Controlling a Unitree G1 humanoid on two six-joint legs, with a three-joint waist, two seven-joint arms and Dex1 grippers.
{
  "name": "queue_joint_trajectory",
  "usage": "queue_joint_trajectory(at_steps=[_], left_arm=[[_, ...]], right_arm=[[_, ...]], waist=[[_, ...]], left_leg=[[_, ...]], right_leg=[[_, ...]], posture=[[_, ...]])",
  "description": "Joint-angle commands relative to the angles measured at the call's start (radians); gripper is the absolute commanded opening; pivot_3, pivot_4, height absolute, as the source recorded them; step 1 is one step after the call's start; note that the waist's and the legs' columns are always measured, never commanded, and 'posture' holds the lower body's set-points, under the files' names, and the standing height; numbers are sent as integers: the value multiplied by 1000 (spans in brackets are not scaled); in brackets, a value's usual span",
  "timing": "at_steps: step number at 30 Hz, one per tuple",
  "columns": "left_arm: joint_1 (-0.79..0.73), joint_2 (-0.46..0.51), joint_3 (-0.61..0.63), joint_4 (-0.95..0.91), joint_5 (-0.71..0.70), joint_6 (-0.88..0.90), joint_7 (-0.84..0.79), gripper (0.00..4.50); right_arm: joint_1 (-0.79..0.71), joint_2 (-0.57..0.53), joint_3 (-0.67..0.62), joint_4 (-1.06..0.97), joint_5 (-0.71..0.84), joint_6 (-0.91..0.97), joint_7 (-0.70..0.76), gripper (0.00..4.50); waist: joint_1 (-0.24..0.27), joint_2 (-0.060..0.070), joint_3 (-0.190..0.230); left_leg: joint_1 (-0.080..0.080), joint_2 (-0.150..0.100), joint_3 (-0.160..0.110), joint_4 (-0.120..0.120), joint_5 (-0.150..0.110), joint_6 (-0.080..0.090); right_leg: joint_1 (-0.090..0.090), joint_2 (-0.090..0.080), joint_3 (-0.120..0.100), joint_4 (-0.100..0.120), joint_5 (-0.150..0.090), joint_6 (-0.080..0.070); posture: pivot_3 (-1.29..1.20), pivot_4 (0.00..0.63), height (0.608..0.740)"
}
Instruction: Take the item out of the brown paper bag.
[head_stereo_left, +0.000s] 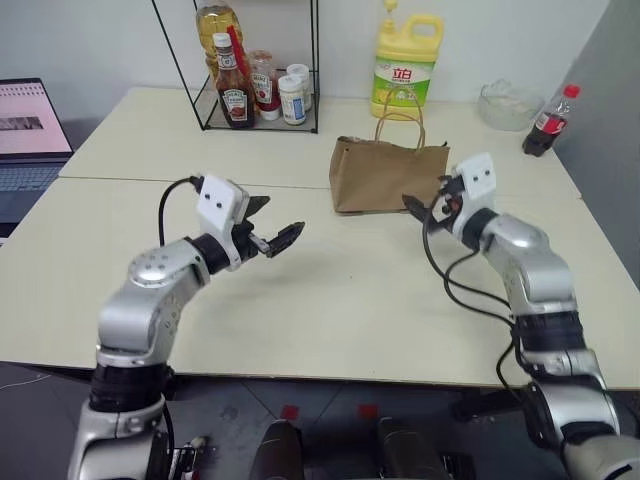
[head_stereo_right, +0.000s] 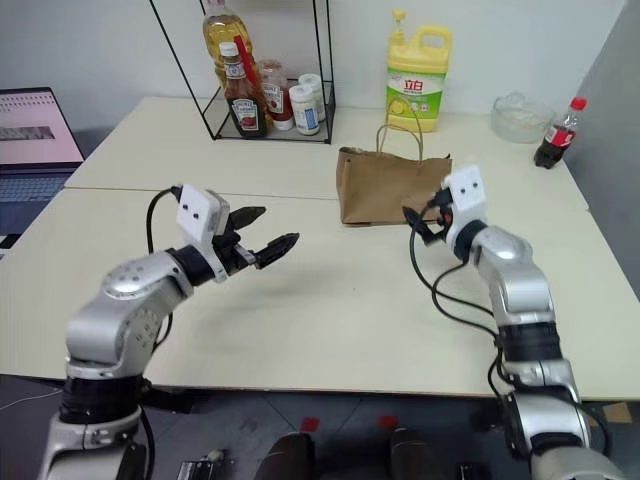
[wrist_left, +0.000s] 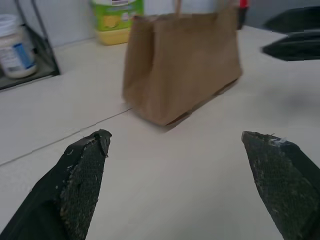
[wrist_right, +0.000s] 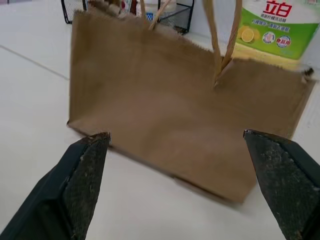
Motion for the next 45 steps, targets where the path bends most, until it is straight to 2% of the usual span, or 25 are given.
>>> queue_joint_trajectory(at_steps=[1, 6, 12, 17, 29, 32, 38, 40, 45], left_arm=[[-91, 45, 19, 32, -34, -6, -68, 4471], [-144, 61, 16, 83, -20, -29, -78, 4471], [-127, 99, 32, 33, -49, 0, -92, 4471], [-117, 110, 51, 15, -57, 10, -75, 4471], [-53, 116, 99, -71, -71, 48, -2, 4471], [-56, 117, 99, -70, -70, 49, 3, 4500], [-60, 119, 97, -68, -69, 46, 14, 4500], [-57, 118, 97, -68, -68, 43, 16, 4500], [-61, 115, 94, -61, -64, 36, 18, 4500]], right_arm=[[-193, 20, -31, 224, 9, -117, 24, 4500], [-411, 38, -67, 575, -3, -256, 11, 4500], [-579, 75, -39, 861, -44, -378, 127, 4500], [-641, 112, -44, 959, -67, -418, 194, 4500], [-698, 166, -67, 1039, -105, -470, 88, 4500], [-700, 175, -58, 1045, -125, -471, 66, 3904], [-699, 180, -70, 1057, -148, -455, 8, 1760], [-700, 180, -72, 1058, -149, -455, 6, 1185], [-708, 176, -85, 1056, -143, -455, 11, 699]], waist=[[-4, 0, 0], [-9, 1, 0], [-16, 1, 1], [-18, 2, 1], [-18, 2, 1], [-18, 2, 1], [-18, 2, 1], [-19, 2, 1], [-19, 2, 1]], left_leg=[[0, 0, 0, 0, 0, 0], [0, 0, 0, -1, 0, 0], [-2, 0, 1, -2, 0, -1], [-2, 0, 1, -2, 1, -1], [-2, 0, 1, -1, 1, -1], [-2, 0, 1, -1, 1, -1], [-2, 0, 1, -1, 1, -1], [-2, 0, 1, -1, 1, -1], [-2, 0, 1, -1, 1, -1]], right_leg=[[0, 0, 0, 0, 0, 0], [0, 0, -1, -1, 0, 0], [-3, -1, 0, 0, 0, 0], [-4, -1, 0, 1, 0, 0], [-4, -1, 0, 2, 0, 0], [-4, -1, 0, 2, 0, 0], [-4, -1, 0, 2, 0, 0], [-4, -1, 0, 2, 0, 0], [-4, -1, 0, 2, 0, 0]], posture=[[0, 150, 740], [0, 150, 740], [0, 150, 740], [0, 150, 740], [0, 150, 740], [0, 150, 740], [0, 150, 740], [0, 150, 740], [0, 150, 740]])
